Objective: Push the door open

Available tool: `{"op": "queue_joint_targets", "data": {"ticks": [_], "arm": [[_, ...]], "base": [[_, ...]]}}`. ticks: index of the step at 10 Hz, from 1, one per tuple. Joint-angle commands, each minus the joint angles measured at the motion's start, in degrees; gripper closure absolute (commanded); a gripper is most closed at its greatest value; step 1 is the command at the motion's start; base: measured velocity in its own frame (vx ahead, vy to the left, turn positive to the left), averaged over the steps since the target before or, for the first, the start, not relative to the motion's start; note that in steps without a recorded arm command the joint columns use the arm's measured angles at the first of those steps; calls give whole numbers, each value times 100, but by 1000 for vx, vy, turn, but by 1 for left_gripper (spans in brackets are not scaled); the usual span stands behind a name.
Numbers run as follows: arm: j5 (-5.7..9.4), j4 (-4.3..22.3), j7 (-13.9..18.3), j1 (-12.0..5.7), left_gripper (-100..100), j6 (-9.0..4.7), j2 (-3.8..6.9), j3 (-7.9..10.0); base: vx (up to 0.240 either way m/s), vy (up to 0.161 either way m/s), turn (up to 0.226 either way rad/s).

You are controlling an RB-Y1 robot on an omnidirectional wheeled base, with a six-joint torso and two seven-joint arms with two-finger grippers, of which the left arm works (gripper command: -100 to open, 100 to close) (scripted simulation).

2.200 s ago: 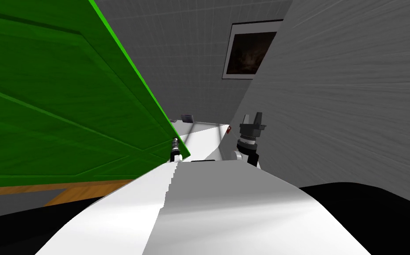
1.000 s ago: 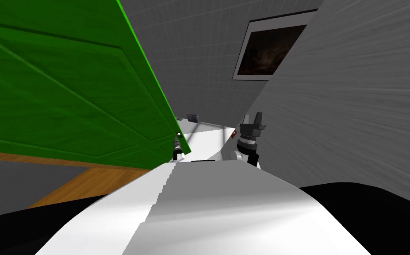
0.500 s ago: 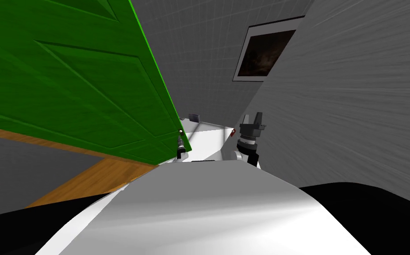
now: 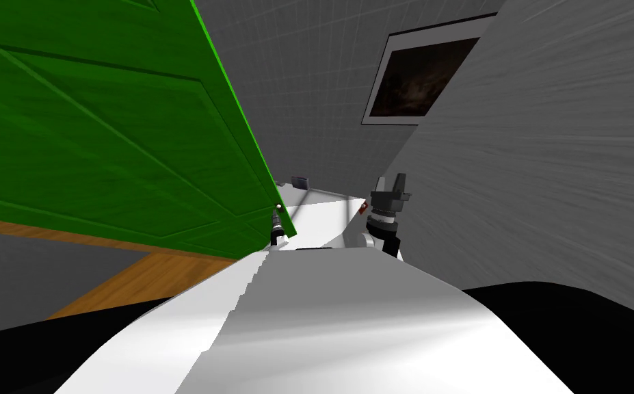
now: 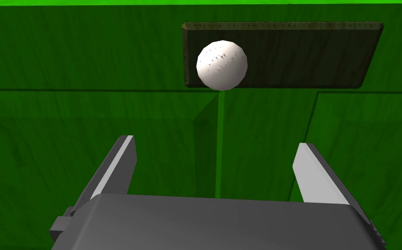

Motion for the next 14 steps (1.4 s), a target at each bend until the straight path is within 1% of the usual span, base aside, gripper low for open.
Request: {"op": "queue_joint_targets", "data": {"ticks": [1, 2, 3, 4, 5, 6, 7, 12, 13, 14], "arm": [[-5, -192, -18, 59, -100, 89, -15, -5], [8, -183, -13, 55, -100, 86, 35, 12], [14, -179, -10, 53, -100, 85, 21, 21], [20, -175, -7, 51, -100, 83, -19, 28], [26, -170, -4, 49, -100, 82, -106, 38], [20, -214, -7, 75, -100, 100, -67, 30], [20, -214, -7, 75, 100, 100, -67, 30], [20, -214, -7, 75, 100, 100, -67, 30], [81, -198, -40, 90, 100, 112, 9, 113], [97, -199, -47, 90, 100, 110, 26, 135]], "base": [[23, 22, 4], [132, 54, -36], [224, 97, -40], [240, 76, -26], [233, 58, -22], [97, 27, 8], [-21, -9, -1], [-16, -4, -3], [111, -29, 23], [191, -37, 38]]}}
